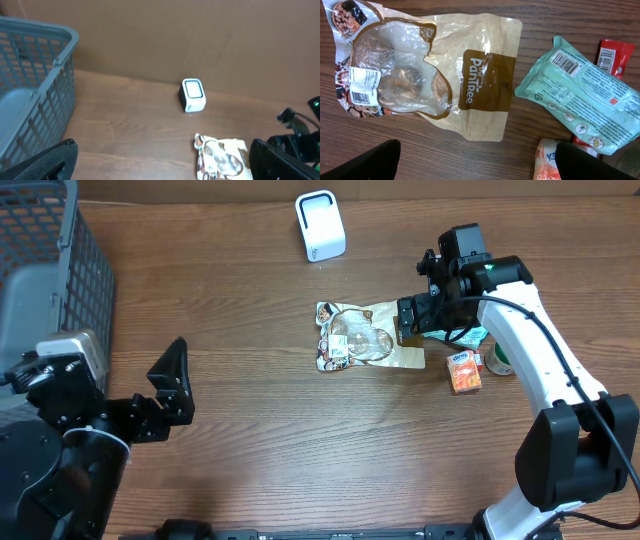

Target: Scan the item barcode

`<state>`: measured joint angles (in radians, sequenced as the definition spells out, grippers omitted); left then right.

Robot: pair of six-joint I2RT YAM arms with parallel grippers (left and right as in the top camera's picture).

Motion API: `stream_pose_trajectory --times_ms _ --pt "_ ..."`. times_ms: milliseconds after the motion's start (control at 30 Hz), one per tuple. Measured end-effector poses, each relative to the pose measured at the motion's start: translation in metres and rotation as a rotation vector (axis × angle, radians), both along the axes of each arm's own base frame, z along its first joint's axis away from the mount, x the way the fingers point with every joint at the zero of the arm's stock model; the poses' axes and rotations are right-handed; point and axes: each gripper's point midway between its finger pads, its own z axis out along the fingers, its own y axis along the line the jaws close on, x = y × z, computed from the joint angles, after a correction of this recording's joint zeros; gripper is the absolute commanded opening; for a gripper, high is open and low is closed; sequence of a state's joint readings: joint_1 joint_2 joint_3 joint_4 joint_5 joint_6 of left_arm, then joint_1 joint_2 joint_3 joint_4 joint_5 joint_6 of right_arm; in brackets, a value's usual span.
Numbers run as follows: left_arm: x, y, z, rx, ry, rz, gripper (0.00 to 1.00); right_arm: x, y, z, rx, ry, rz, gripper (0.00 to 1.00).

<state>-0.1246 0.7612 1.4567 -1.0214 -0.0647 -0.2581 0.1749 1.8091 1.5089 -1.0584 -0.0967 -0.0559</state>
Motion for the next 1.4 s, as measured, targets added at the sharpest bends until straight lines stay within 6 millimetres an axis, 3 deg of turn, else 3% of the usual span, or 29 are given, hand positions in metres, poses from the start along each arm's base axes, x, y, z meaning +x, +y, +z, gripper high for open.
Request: stream_pose_trajectory --times_ms 267,500,1400 --pt "-0.036 0.005 -0.071 0.013 0.102 0.000 1.00 0.000 0.000 0.000 0.000 -0.001 0.000 1.00" --pt "-0.090 0.011 -0.152 0.056 0.446 0.000 0.99 0.000 0.000 0.000 0.000 -0.001 0.000 1.00" --pt "-0.082 0.013 -0.156 0.063 0.442 0.013 1.00 0.000 0.000 0.000 0.000 0.000 0.000 1.00"
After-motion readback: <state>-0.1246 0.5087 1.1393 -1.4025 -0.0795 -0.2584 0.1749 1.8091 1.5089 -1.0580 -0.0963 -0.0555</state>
